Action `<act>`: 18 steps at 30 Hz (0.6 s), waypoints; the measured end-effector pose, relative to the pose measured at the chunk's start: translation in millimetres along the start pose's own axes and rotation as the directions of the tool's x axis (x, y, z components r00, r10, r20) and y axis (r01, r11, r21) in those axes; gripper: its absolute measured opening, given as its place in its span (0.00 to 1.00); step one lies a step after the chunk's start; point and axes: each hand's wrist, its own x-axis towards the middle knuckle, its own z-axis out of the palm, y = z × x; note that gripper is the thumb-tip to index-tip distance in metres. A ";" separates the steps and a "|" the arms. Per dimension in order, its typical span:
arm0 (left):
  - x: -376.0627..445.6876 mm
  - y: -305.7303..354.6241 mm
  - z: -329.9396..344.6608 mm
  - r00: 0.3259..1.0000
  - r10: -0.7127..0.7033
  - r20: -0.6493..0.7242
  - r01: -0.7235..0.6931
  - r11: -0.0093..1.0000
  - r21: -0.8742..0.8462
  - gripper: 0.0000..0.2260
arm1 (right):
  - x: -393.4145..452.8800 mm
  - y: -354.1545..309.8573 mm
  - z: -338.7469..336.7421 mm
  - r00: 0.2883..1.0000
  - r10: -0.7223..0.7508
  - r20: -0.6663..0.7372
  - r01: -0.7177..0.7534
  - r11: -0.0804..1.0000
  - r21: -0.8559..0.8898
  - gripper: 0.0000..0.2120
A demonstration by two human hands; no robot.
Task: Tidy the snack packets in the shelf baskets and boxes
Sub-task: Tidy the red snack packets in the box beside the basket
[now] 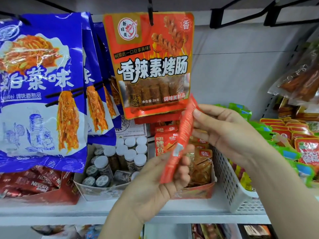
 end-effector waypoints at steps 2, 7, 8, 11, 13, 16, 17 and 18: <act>3.4 1.6 -1.8 0.988 0.092 -0.126 -0.082 0.993 0.082 0.27 | 1.4 -2.0 -3.4 0.997 0.061 -0.037 -0.062 0.998 -0.014 0.14; 8.8 -1.1 -12.2 0.837 0.407 -0.366 -0.215 0.859 0.465 0.11 | -1.6 -6.7 -8.7 0.991 0.131 -0.027 -0.133 0.982 -0.135 0.18; 8.7 -2.7 -12.4 0.819 0.443 -0.364 -0.225 0.833 0.505 0.08 | -2.9 -6.0 -7.9 0.995 0.091 -0.031 -0.095 0.964 -0.247 0.15; 9.7 -3.9 -10.9 0.797 0.511 -0.322 -0.257 0.770 0.585 0.05 | -2.6 -5.6 -5.8 0.987 -0.088 -0.137 0.003 0.853 -0.522 0.09; 10.5 -1.6 -10.5 0.794 0.548 -0.261 -0.291 0.721 0.628 0.06 | -0.9 -7.9 -7.8 0.959 -0.176 -0.223 0.019 0.824 -0.567 0.09; 11.9 3.7 -14.1 0.762 0.600 -0.242 -0.305 0.663 0.684 0.05 | -0.9 -10.7 -12.1 0.929 -0.277 -0.246 0.058 0.765 -0.641 0.11; 12.3 5.0 -15.6 0.749 0.618 -0.240 -0.300 0.639 0.708 0.04 | -0.9 -10.6 -12.1 0.923 -0.302 -0.239 0.073 0.747 -0.661 0.10; 13.1 5.9 -18.1 0.732 0.639 -0.237 -0.285 0.603 0.745 0.04 | -1.2 -10.3 -11.6 0.911 -0.336 -0.238 0.088 0.725 -0.683 0.09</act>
